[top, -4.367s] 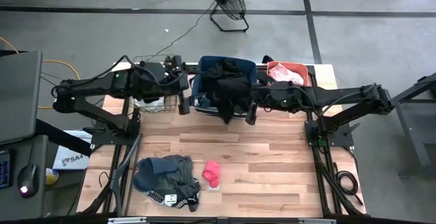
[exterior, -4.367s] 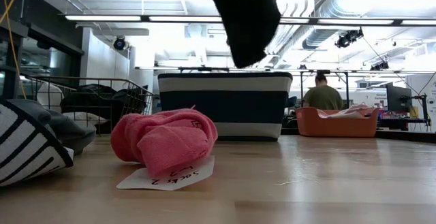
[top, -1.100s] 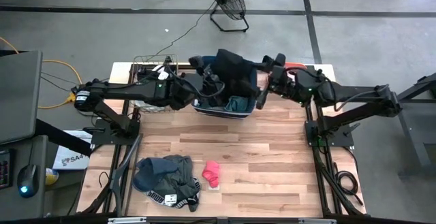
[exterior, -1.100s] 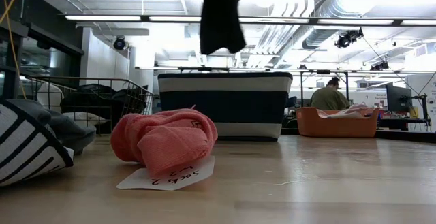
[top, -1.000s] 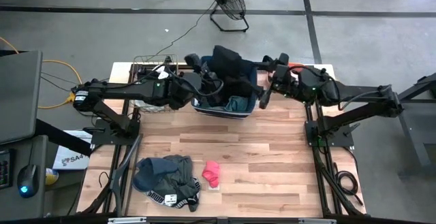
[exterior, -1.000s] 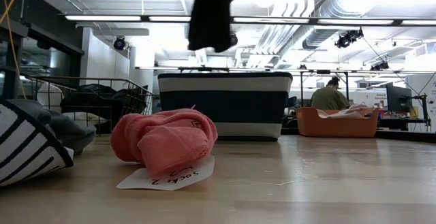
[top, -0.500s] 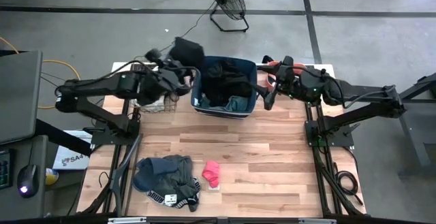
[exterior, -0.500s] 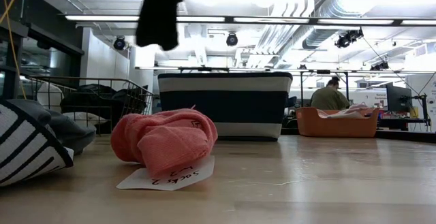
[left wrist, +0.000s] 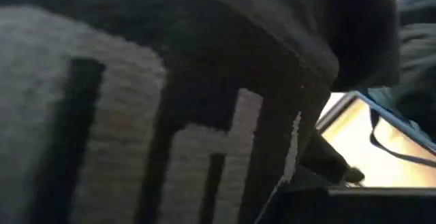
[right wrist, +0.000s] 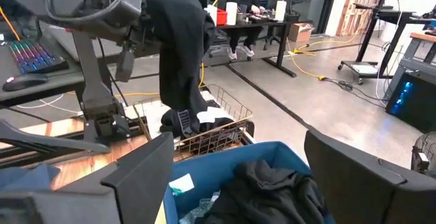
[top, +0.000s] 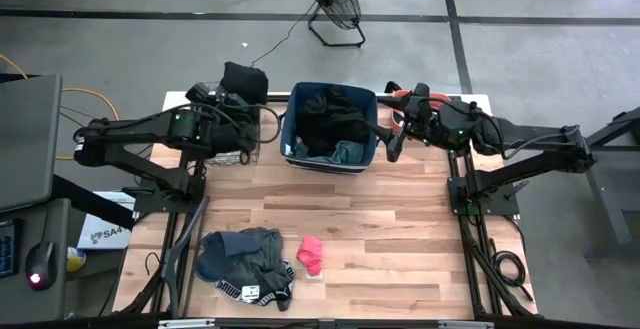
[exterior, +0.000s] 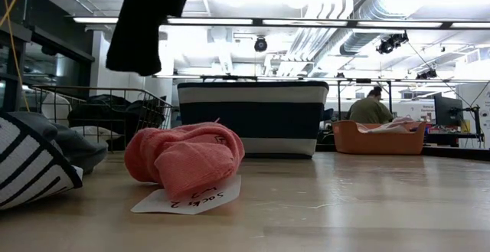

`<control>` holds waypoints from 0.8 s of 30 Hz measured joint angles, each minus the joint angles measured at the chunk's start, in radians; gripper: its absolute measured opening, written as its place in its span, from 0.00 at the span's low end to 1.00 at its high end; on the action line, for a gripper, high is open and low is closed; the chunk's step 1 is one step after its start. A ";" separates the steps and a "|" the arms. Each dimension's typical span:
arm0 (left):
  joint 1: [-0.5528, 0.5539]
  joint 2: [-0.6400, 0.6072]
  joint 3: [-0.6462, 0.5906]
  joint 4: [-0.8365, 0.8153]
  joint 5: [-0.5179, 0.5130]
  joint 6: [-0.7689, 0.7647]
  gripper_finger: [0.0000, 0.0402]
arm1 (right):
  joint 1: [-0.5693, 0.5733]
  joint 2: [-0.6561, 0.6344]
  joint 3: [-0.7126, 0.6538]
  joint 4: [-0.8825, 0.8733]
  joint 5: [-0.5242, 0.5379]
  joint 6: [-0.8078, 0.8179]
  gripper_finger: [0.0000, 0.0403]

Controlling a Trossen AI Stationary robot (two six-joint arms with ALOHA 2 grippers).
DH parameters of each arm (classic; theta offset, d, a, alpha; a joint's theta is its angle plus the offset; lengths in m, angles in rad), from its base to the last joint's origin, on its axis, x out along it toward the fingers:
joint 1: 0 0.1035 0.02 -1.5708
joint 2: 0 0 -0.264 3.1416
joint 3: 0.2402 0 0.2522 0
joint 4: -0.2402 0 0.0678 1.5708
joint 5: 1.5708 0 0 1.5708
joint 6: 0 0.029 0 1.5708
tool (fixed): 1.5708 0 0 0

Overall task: Pick & Place Cloths
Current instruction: Put the black underwear into the wire basket

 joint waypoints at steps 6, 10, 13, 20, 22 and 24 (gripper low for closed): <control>0.000 -0.040 -0.108 -0.025 -0.049 -0.137 0.00 | 0.000 0.000 0.000 -0.006 0.000 0.003 0.80; 0.001 -0.076 -0.171 -0.038 -0.049 -0.230 0.00 | 0.000 0.001 0.000 -0.007 -0.001 0.007 0.80; 0.001 -0.102 -0.210 -0.042 -0.044 -0.289 0.00 | 0.000 0.002 0.000 -0.007 -0.001 0.008 0.80; 0.095 -0.146 -0.259 -0.041 0.073 -0.359 0.00 | 0.000 0.003 0.000 -0.007 -0.001 0.008 0.80; 0.150 -0.145 -0.267 -0.036 0.122 -0.359 0.00 | 0.000 0.003 0.000 -0.008 -0.001 0.008 0.80; 0.205 -0.144 -0.276 -0.037 0.177 -0.349 0.00 | 0.000 0.003 0.000 -0.011 -0.001 0.008 0.80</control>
